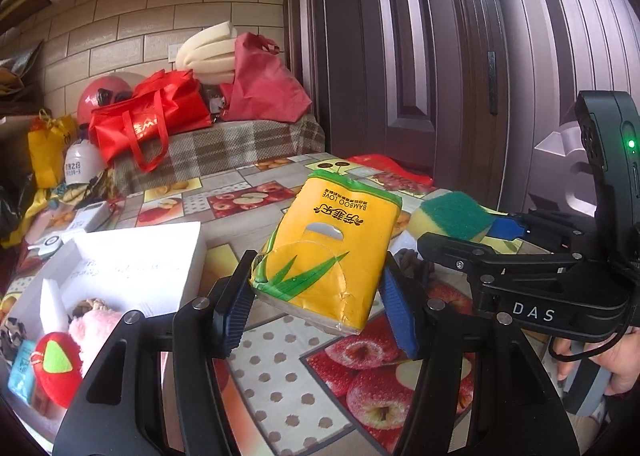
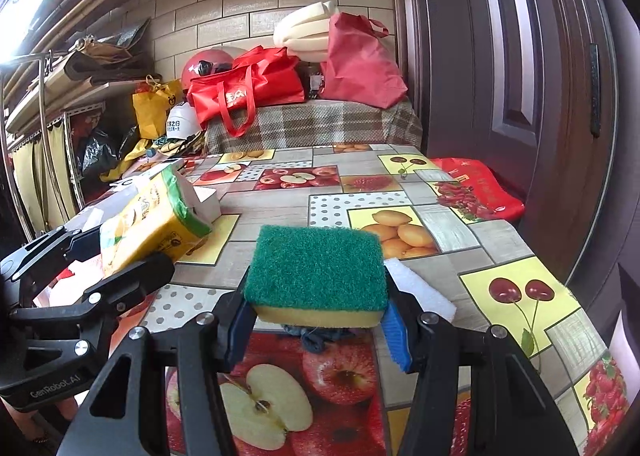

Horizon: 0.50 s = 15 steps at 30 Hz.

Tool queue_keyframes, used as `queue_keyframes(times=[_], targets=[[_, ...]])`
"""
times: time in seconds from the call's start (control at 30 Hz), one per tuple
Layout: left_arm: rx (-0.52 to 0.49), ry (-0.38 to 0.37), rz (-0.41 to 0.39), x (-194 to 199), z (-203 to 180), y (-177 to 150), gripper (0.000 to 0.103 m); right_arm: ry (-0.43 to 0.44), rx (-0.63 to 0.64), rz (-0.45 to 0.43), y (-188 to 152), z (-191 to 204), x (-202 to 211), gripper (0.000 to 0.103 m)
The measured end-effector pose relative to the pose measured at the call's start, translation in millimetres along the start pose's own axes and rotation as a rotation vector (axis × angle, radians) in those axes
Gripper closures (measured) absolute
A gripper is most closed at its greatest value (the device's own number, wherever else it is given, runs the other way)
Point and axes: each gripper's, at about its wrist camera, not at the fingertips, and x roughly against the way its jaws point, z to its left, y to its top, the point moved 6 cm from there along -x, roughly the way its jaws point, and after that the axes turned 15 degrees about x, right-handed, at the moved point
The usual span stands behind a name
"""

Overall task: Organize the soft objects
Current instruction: 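Carry the yellow tissue pack and green sponge over the white tray with both grippers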

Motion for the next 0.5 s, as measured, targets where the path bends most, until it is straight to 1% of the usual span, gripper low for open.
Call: queue_keyframes(times=[0.13, 0.2, 0.3, 0.4, 0.5], targets=[[0.023, 0.0, -0.017, 16, 14, 0, 0.044, 0.014, 0.012, -0.009, 5, 15, 0, 0.047], [0.024, 0.014, -0.031, 25, 22, 0, 0.044, 0.02, 0.016, -0.011, 7, 22, -1, 0.047], [0.041, 0.051, -0.058, 38, 40, 1, 0.044, 0.017, 0.026, -0.012, 11, 34, -5, 0.047], [0.08, 0.1, -0.082, 48, 66, 4, 0.044, 0.013, 0.026, -0.009, 14, 44, -10, 0.047], [0.11, 0.149, -0.102, 58, 93, 6, 0.044, 0.027, 0.027, -0.001, 18, 56, -18, 0.047]])
